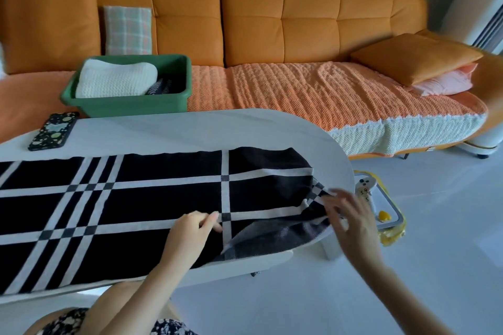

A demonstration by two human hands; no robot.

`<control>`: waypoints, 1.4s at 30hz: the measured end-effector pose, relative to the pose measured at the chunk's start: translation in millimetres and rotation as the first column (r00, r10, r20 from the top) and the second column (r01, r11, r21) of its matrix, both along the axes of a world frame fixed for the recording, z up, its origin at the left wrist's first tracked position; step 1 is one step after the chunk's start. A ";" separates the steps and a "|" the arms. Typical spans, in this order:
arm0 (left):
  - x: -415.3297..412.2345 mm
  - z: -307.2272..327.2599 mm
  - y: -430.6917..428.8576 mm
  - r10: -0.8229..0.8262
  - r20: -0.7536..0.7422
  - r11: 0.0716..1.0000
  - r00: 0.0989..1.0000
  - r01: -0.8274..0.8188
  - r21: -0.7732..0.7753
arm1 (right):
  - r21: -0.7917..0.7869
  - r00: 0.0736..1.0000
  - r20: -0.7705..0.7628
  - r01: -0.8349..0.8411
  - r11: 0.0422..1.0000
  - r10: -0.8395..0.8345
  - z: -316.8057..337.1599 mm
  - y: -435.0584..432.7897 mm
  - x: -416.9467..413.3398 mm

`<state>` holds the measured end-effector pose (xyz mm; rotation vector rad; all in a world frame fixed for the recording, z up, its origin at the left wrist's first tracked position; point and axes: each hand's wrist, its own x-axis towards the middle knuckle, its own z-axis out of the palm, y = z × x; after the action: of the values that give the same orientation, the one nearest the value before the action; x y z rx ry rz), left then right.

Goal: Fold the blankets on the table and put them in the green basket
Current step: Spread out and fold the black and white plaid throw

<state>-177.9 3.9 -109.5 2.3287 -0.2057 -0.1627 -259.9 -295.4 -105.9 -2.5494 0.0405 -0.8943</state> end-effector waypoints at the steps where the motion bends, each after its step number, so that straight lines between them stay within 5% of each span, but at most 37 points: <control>1: 5.1 -0.2 -2.2 -0.007 0.014 1.000 1.000 0.008 -0.024 | 0.096 0.989 -0.067 0.141 0.985 -0.135 4.7 -7.7 11.7; 3: 18.1 -1.3 -8.9 -0.040 0.134 0.999 0.990 0.038 0.012 | 0.230 0.904 -0.354 0.332 0.915 -0.239 13.1 -24.4 36.6; 5: 33.2 -9.2 -15.2 -0.138 0.291 0.976 0.947 0.080 0.203 | 0.295 0.765 -0.628 0.404 0.866 -0.143 18.0 -35.1 61.6; 7: 42.1 -23.6 -16.2 -0.226 0.288 0.920 0.930 0.107 0.378 | 0.252 0.672 -0.735 0.399 0.882 -0.093 17.3 -35.7 83.2; 15: 35.6 -58.2 -3.6 -0.246 0.295 0.820 0.923 0.036 0.571 | 0.263 0.704 -0.709 0.311 0.913 -0.036 11.3 -20.1 131.8; 21: 34.5 -58.9 -4.8 -0.217 0.317 0.845 0.923 0.015 0.534 | 0.290 0.893 -0.435 0.262 0.921 -0.117 38.8 33.9 135.0; 27: 35.3 -57.4 -5.2 -0.132 0.358 0.865 0.924 -0.069 0.498 | 0.267 0.710 -0.656 -0.100 0.959 0.256 27.5 124.6 94.2; 31: 35.4 -60.0 -5.7 -0.126 0.364 0.863 0.923 -0.080 0.499 | 0.197 0.875 -0.484 0.117 0.973 -0.007 36.3 89.0 103.4; 37: 36.8 -61.7 -6.4 -0.110 0.355 0.864 0.929 -0.087 0.496 | 0.259 0.816 -0.578 0.215 0.942 -0.027 23.1 64.5 151.7; 42: 37.5 -62.4 -5.2 -0.110 0.335 0.856 0.936 -0.081 0.510 | 0.204 0.806 -0.591 0.118 0.972 0.026 15.8 67.7 187.9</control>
<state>-140.4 -1.3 -171.9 2.8891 -0.4000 0.2314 -72.0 -227.7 -90.1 -2.5036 0.3753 -0.0593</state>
